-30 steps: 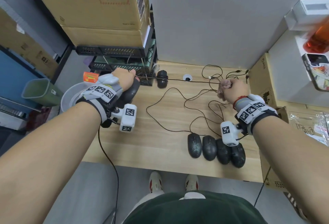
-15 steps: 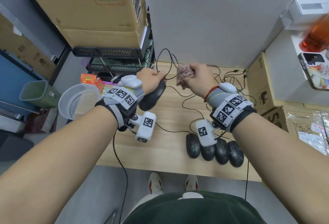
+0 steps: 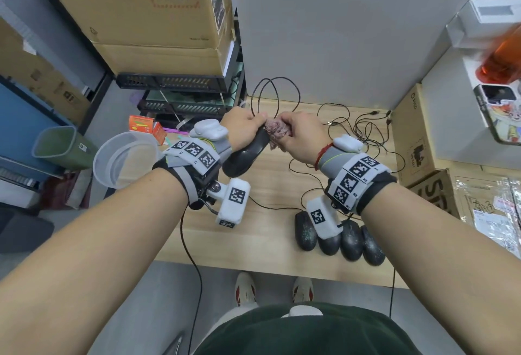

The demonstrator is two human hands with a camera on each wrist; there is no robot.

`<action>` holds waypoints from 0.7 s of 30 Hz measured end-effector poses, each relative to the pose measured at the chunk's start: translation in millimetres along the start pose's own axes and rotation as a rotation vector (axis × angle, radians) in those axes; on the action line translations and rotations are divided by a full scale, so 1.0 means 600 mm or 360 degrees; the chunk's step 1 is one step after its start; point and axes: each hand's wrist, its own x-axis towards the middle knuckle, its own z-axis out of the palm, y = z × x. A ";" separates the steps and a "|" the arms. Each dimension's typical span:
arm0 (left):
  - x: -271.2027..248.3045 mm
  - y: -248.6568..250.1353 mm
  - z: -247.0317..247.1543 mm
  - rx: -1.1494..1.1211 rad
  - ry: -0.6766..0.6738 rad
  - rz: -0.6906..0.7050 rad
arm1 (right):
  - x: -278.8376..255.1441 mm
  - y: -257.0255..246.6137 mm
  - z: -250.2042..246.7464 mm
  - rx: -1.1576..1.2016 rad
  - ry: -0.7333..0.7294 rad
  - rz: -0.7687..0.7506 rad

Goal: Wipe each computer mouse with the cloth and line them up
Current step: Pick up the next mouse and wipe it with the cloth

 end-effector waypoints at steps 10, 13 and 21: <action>0.011 -0.036 -0.038 -0.0080 0.0162 -0.0237 | -0.010 0.075 -0.012 -0.0211 -0.0059 0.0326; 0.027 -0.068 -0.066 0.0054 0.0198 -0.0363 | -0.022 0.107 -0.029 -0.0244 0.0008 0.0499; 0.038 -0.109 -0.096 0.0083 0.0246 -0.0529 | -0.024 0.143 -0.056 -0.0171 0.0228 0.0958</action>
